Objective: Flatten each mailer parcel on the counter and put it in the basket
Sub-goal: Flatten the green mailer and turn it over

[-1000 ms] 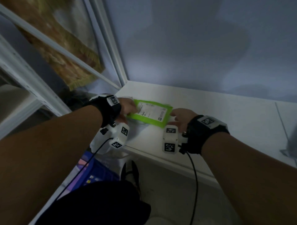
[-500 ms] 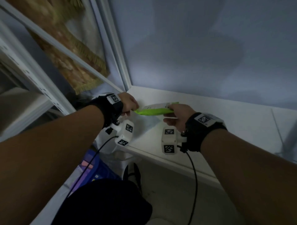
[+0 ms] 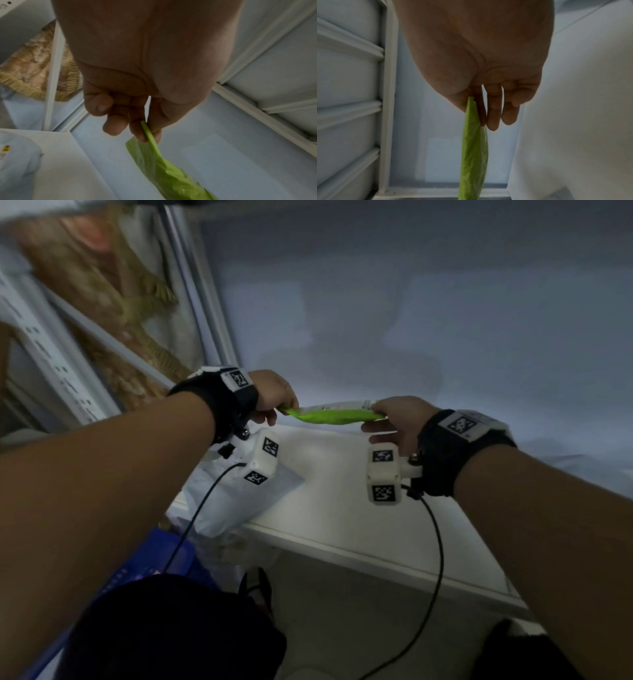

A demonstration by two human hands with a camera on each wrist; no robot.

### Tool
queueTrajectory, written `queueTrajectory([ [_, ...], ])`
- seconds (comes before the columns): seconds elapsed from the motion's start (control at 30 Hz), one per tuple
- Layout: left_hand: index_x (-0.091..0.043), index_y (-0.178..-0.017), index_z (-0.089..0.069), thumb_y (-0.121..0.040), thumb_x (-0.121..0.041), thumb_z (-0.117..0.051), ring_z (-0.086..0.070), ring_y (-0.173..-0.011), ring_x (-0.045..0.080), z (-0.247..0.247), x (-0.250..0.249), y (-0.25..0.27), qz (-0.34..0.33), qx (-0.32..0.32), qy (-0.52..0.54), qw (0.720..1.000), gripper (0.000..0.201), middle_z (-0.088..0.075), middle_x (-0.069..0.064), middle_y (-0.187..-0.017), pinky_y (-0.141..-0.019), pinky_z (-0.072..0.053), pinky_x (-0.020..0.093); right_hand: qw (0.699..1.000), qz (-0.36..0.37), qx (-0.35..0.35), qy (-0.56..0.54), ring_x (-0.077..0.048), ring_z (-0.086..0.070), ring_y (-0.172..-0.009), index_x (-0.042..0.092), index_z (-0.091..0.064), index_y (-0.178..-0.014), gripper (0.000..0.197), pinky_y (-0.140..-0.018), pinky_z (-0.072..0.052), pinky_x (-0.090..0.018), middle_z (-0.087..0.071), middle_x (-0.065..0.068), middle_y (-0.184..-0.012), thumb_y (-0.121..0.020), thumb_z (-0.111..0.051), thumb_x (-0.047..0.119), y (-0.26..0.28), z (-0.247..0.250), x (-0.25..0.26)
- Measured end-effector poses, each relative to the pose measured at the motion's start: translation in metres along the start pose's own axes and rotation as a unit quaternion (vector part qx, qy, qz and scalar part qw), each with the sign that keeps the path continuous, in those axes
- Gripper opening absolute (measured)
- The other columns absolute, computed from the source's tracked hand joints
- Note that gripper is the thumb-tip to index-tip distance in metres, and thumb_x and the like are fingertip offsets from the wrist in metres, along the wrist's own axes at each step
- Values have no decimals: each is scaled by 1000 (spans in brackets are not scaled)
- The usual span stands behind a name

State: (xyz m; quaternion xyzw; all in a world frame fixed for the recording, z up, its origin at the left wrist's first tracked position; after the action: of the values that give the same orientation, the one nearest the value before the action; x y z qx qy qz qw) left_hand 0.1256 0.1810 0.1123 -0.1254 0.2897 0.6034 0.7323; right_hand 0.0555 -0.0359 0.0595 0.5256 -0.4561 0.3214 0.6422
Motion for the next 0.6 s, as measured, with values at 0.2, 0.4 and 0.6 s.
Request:
queueTrajectory([
  [0.2,-17,-81,-70,-85,-8,-52,-57,-60,26,-66,-6,8,-18,68,-32,997,20,-67,10,-84,-46,-38,20,991,-57,-61,104,-22,-51,-61,3,-59,-109,20,-54,-40,-27,-57,-14,-96,-96,-56,17,9,44,-48],
  [0.4,-24,-88,-68,-89,-13,-60,-47,-45,16,-149,27,7,-23,158,-100,982,14,-63,10,-63,-44,-37,19,967,-130,-28,219,-35,-67,-95,-3,-65,-113,31,-72,-52,-44,-68,-20,-115,-93,-65,22,-3,80,-134],
  [0.6,-17,-95,-67,-85,-12,-62,-56,-46,10,-204,51,0,-7,179,-88,980,11,-68,-2,-64,-45,-37,19,954,-163,-18,252,-20,-56,-68,2,-59,-122,31,-57,-46,-29,-62,-9,-94,-97,-58,20,-13,85,-163],
])
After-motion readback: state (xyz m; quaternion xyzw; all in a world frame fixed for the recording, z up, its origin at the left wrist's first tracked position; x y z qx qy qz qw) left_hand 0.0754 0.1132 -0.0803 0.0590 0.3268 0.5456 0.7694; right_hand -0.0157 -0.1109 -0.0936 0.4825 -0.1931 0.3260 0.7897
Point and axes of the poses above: each hand's wrist, its own y-axis away from the middle knuckle, its own z-axis out of the back of the hand, x = y × z, the point moved 1 cm from there along -y, towards the middle knuckle
